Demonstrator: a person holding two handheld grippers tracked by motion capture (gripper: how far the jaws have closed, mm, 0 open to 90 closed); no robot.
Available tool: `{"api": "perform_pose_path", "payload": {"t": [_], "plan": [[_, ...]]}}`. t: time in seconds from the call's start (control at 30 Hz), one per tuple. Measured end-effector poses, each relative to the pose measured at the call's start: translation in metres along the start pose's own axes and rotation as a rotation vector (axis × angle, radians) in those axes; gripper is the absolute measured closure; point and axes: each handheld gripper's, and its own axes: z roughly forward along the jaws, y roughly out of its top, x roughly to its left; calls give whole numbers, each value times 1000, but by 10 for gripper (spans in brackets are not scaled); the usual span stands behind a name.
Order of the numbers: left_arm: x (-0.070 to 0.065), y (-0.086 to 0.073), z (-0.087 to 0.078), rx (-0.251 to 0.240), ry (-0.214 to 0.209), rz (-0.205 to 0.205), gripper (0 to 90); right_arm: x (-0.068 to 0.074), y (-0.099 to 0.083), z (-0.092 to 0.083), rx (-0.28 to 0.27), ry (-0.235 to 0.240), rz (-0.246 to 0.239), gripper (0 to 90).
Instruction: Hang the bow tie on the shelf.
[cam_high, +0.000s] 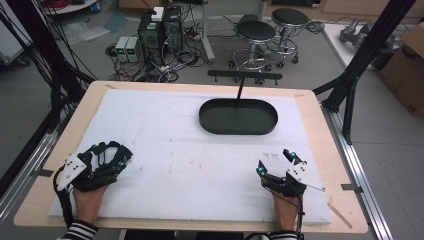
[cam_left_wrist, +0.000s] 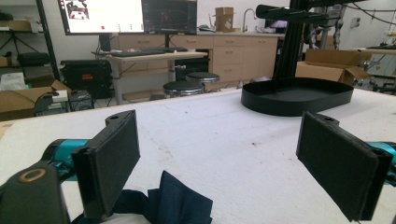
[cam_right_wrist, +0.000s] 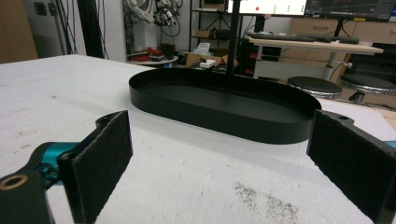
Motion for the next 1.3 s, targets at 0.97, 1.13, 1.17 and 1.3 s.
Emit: {"api": "perform_pose_path", "payload": {"t": [0.97, 1.13, 1.17, 1.3], "plan": [[0, 0, 0, 0, -13, 6, 138, 1, 0, 1, 4, -5, -11, 59], [2, 0, 0, 3, -26, -19, 138, 1, 0, 1, 3, -5, -10, 59], [4, 1, -1, 16, -35, -47, 138, 0, 0, 1, 0, -6, -14, 59], [6, 3, -3, 15, -26, -45, 137, 0, 0, 1, -1, -5, -12, 59]]}}
